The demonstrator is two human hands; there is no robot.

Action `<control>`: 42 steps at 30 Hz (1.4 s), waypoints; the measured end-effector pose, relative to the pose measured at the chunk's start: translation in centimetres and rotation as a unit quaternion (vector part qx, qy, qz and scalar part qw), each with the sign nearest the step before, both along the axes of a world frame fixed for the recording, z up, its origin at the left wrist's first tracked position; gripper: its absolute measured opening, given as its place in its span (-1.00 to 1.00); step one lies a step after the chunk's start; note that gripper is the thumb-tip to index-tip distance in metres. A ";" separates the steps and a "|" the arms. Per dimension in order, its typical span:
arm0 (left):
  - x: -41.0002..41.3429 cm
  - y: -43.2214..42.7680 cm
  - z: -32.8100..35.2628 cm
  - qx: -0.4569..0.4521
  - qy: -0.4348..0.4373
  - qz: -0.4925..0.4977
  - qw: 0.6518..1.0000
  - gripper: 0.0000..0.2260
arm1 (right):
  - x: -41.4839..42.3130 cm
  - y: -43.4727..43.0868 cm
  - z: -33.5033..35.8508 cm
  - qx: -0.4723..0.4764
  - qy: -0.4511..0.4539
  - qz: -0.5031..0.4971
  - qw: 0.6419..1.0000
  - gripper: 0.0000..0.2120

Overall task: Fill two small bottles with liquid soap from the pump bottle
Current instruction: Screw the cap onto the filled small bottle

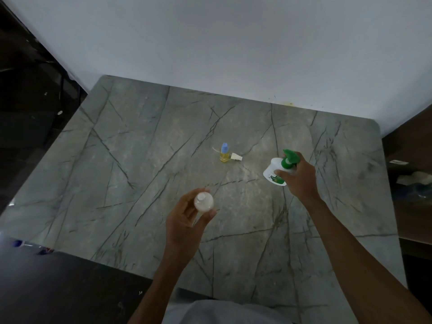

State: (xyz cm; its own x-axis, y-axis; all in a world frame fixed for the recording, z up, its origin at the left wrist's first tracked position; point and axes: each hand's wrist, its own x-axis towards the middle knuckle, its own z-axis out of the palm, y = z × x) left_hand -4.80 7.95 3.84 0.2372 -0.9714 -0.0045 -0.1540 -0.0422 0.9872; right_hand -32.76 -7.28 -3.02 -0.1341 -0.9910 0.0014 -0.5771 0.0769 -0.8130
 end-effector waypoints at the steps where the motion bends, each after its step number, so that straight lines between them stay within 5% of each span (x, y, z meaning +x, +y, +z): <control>1: 0.0 0.0 0.0 0.002 0.000 0.001 1.000 -0.60 | -0.2 0.0 -0.2 -0.001 -0.004 -0.002 1.000 -0.42; 10: 1.0 -0.4 -0.4 0.011 -0.039 0.015 0.999 -0.57 | -1.1 1.3 -0.8 -0.009 -0.041 -0.065 0.997 -0.25; 13: 1.8 -0.9 -0.9 0.022 -0.056 0.014 0.998 -0.58 | 0.3 4.8 0.1 -0.105 0.029 -0.177 0.978 -0.53; 17: 3.1 -2.1 -1.5 0.038 -0.055 0.007 0.998 -0.59 | 5.5 7.4 0.2 -0.080 0.035 -0.023 0.996 -0.78; 20: 4.1 -3.5 -1.2 0.038 -0.047 -0.011 0.998 -0.59 | 9.1 3.6 -1.5 -0.036 0.037 0.066 0.996 -0.74; 27: 7.6 -5.9 -0.6 0.036 -0.054 -0.042 0.997 -0.61 | 12.6 -6.0 -6.8 0.025 0.185 0.107 0.977 -0.48; 33: 10.4 -7.0 -1.5 0.053 -0.061 -0.055 0.995 -0.56 | 14.0 -7.1 -8.3 0.018 0.257 0.042 0.965 -0.67; 38: 11.8 -8.6 -0.6 0.027 -0.036 -0.058 0.997 -0.59 | 13.4 -7.4 -5.9 -0.014 0.149 -0.151 0.977 -0.79; 42: 12.1 -10.1 0.1 -0.001 -0.002 -0.064 0.998 -0.59 | 14.4 -3.9 2.7 -0.076 0.006 -0.210 0.975 -0.67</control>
